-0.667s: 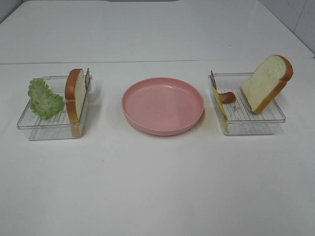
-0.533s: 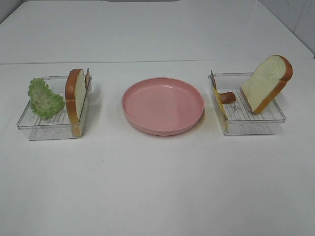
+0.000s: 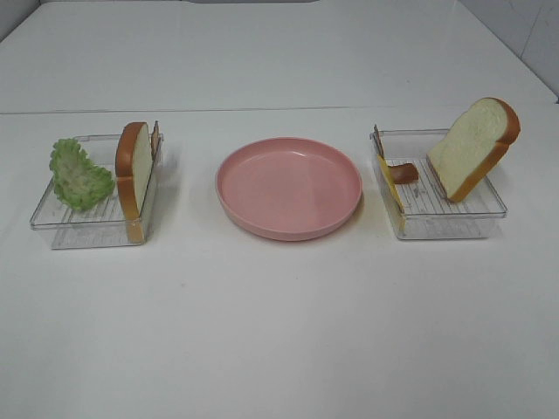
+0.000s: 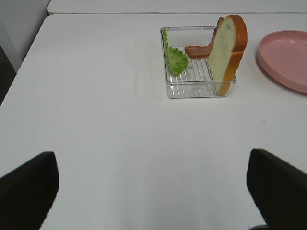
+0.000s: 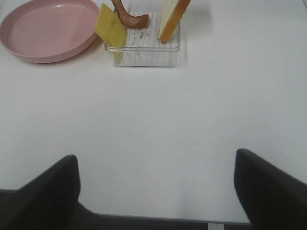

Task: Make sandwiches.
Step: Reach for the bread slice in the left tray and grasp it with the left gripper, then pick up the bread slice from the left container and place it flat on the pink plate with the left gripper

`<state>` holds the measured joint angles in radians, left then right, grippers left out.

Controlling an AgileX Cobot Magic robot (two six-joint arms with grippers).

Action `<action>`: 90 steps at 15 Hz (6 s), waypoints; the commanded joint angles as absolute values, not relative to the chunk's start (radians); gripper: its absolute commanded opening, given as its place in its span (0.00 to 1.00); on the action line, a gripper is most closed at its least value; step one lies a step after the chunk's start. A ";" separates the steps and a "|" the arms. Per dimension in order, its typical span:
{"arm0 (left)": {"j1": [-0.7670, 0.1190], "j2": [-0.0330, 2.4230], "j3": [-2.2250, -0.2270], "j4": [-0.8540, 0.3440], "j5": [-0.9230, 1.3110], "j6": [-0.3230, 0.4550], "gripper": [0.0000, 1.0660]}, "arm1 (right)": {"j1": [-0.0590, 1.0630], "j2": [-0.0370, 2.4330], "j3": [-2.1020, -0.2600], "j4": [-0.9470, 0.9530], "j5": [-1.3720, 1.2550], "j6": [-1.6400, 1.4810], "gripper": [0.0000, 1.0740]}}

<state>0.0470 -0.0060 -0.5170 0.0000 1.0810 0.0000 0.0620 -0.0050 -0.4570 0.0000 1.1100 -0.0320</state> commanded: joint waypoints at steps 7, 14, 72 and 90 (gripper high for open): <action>0.050 -0.011 -0.516 -0.010 1.070 0.000 0.95 | 0.059 -0.034 -0.454 0.000 1.105 -0.022 0.79; 0.050 0.279 -0.653 -0.006 1.271 -0.013 0.95 | 0.059 -0.034 -0.454 0.000 1.105 -0.022 0.79; -0.404 2.306 -1.892 -0.729 0.858 0.052 0.00 | 0.059 -0.034 -0.454 0.000 1.105 -0.022 0.79; -0.421 2.499 -2.106 -0.664 0.914 -0.038 0.56 | 0.059 -0.034 -0.454 0.000 1.105 -0.022 0.79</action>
<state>-0.4170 2.5010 -2.0970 -0.6620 0.9010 -0.0260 0.0620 -0.0050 -0.4570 0.0000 1.1100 -0.0320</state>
